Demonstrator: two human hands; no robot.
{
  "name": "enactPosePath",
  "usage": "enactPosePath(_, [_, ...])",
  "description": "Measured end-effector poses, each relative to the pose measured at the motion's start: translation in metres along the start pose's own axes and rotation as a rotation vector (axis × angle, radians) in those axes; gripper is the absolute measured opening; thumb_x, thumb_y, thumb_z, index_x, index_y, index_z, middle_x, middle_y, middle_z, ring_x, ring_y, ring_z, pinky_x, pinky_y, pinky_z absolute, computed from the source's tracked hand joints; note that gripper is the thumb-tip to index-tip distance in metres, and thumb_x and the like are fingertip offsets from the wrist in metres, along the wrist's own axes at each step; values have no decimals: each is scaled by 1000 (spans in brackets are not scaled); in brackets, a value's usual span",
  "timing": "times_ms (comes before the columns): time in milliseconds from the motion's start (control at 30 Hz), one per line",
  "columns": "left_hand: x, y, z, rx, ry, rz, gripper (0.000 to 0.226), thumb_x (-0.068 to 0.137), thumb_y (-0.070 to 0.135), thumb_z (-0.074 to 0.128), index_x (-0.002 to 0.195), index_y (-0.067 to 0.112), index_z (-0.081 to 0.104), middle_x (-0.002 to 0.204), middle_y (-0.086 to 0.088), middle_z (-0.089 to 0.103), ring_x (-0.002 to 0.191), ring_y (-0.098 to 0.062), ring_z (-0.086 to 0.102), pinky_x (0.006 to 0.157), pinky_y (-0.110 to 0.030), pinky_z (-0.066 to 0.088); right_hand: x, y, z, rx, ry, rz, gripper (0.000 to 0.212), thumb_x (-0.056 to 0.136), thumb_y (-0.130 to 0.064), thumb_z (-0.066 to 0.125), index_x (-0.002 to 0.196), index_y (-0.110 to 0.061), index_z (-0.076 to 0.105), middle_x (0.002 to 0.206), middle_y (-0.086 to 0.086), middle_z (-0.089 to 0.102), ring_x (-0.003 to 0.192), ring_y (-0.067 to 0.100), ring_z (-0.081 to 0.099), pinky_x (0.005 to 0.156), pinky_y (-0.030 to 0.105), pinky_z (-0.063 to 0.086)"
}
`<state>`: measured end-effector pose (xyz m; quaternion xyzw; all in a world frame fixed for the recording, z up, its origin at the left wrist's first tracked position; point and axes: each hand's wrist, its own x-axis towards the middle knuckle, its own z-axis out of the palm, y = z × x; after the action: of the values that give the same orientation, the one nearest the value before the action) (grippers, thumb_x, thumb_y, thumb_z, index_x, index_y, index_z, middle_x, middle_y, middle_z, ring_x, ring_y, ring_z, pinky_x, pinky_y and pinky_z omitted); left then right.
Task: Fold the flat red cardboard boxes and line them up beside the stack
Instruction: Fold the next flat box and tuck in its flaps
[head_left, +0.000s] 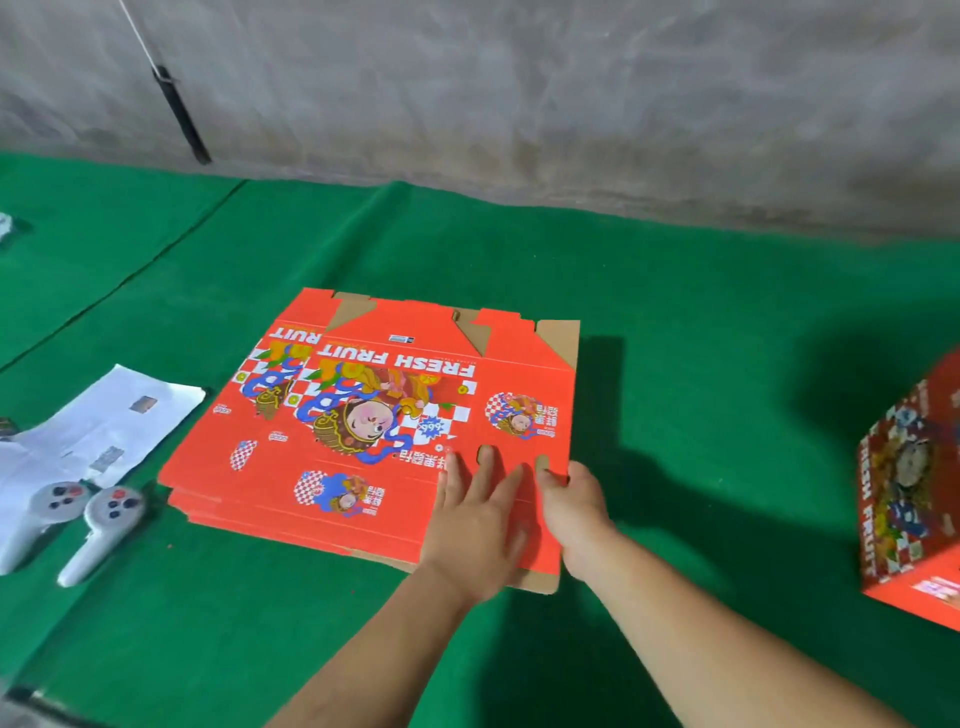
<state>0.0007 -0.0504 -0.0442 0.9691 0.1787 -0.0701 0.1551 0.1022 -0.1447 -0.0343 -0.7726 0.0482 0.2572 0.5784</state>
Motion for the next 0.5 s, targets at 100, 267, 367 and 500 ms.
enactPosePath(100, [-14,4,-3,-32,66,187,75,94,57,36,164,37,24,173,-2,22,161,-31,17,130,-46,9,6,12,-68,128,-18,92,17,101,-31,65,108,-15,66,100,16,75,80,26,70,76,48,59])
enactPosePath(267, [-22,-46,-24,-87,404,-274,68,96,47,62,157,23,45,161,-16,44,146,-44,41,122,-59,24,-8,22,-184,210,97,18,19,100,-16,65,118,-20,70,118,6,75,110,26,68,108,53,47])
enactPosePath(367, [-15,-58,-30,-420,243,-343,75,99,49,64,161,21,33,145,-10,61,134,-37,57,111,-52,41,-22,26,-231,276,134,1,35,100,-12,62,136,-14,62,123,-1,73,122,19,63,111,42,45])
enactPosePath(500, [-8,-27,-34,-920,114,-291,90,99,43,69,167,22,15,142,-1,64,110,-21,73,104,-46,51,-44,32,-260,289,85,-95,24,102,-8,56,116,-22,69,107,-8,79,94,1,74,74,20,56])
